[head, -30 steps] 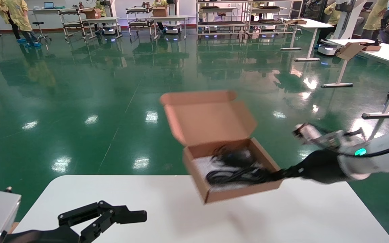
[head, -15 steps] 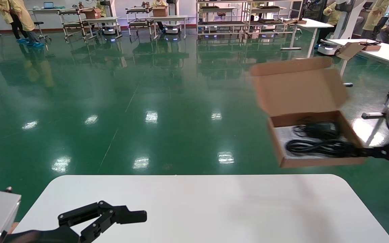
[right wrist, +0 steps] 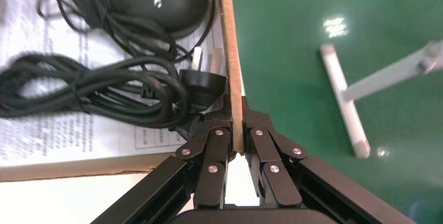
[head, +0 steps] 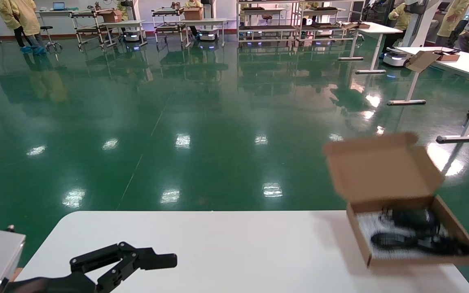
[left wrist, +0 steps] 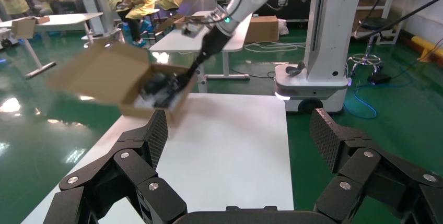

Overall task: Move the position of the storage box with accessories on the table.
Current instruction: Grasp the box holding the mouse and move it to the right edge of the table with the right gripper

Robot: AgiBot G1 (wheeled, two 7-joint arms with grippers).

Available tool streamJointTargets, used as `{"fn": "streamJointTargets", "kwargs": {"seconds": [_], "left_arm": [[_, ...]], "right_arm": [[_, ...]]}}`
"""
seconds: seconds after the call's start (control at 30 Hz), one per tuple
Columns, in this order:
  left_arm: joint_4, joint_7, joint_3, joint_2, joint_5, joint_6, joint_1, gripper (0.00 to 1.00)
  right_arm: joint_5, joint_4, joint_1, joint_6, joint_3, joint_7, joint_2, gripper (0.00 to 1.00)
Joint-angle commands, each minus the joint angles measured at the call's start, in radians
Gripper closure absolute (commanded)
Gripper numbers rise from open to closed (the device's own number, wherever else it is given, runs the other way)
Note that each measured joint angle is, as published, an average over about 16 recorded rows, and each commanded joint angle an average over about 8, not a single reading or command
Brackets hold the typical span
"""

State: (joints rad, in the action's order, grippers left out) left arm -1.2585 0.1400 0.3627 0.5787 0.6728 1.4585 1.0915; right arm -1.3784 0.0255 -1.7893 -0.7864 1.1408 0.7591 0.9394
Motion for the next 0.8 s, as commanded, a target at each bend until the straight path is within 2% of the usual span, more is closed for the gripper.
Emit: {"fn": "streamJointTargets", "kwargs": {"seconds": [0.03, 0.27, 0.67, 0.7, 0.73, 0.8], "left_arm": [[0.000, 0.000, 0.000, 0.000, 0.000, 0.000, 0.000, 0.00], [0.000, 0.000, 0.000, 0.000, 0.000, 0.000, 0.000, 0.00], [0.000, 0.000, 0.000, 0.000, 0.000, 0.000, 0.000, 0.00], [0.000, 0.000, 0.000, 0.000, 0.000, 0.000, 0.000, 0.00], [0.000, 0.000, 0.000, 0.000, 0.000, 0.000, 0.000, 0.00], [0.000, 0.000, 0.000, 0.000, 0.000, 0.000, 0.000, 0.00]], "right_arm": [[0.008, -0.001, 0.031, -0.009, -0.006, -0.003, -0.010, 1.00], [0.035, -0.020, 0.089, 0.009, -0.025, -0.028, -0.025, 1.00], [0.043, -0.038, 0.105, 0.075, -0.031, -0.081, -0.040, 1.00], [0.045, -0.039, 0.105, 0.075, -0.032, -0.083, -0.041, 0.99], [0.046, -0.039, 0.106, 0.074, -0.033, -0.085, -0.041, 0.92], [0.047, -0.039, 0.108, 0.074, -0.034, -0.090, -0.042, 0.67]]}}
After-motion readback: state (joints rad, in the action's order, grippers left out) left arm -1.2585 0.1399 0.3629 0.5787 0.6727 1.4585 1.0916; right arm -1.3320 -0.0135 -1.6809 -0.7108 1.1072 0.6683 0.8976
